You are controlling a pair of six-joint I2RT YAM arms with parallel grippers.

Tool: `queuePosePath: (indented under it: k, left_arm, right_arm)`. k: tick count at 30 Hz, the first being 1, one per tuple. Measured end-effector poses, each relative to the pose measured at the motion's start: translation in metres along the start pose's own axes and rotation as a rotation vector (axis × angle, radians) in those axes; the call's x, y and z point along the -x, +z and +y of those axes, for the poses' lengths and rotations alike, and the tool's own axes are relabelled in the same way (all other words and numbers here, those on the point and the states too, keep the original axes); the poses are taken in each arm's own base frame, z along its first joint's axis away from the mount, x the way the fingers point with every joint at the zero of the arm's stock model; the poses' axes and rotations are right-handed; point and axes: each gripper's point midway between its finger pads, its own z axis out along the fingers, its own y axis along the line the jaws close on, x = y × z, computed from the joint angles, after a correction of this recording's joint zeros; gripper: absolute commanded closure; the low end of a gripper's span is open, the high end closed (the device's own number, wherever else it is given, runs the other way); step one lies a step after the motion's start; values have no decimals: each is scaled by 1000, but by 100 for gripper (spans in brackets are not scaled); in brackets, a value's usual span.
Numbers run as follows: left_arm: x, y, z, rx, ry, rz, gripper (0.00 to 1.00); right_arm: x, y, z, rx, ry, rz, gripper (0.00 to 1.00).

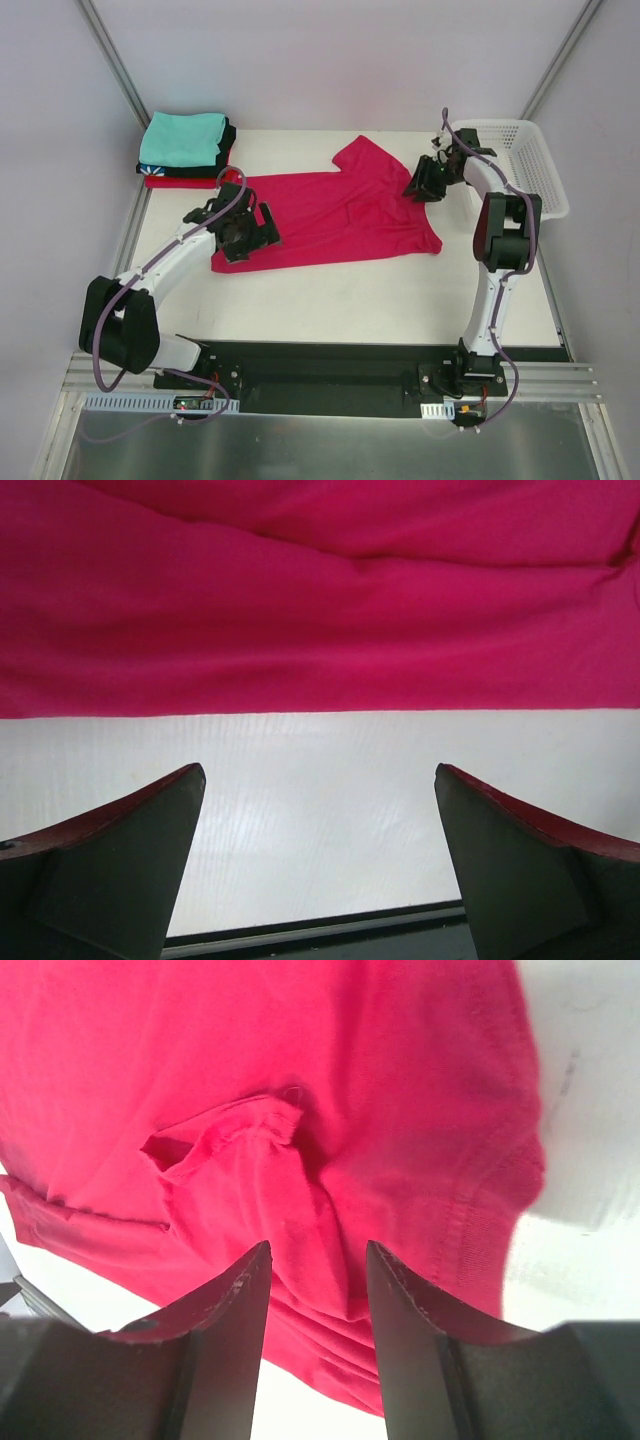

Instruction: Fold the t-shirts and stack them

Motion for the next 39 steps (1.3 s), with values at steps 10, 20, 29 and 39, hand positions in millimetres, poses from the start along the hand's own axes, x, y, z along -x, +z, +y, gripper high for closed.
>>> queuePosePath:
  k: [10, 20, 29, 39]
  left_arm:
    - [19, 13, 73, 198, -150, -37, 3]
    - [21, 45, 109, 276, -234, 12, 8]
    - [23, 55, 112, 289, -239, 18, 33]
    - [24, 54, 110, 267, -235, -4, 17]
  right_arm:
    - [-11, 10, 27, 47, -42, 36, 55]
    - [-11, 2, 34, 60, -51, 24, 62]
    - [-12, 1, 38, 79, -49, 31, 62]
    - [-3, -2, 44, 94, -60, 11, 62]
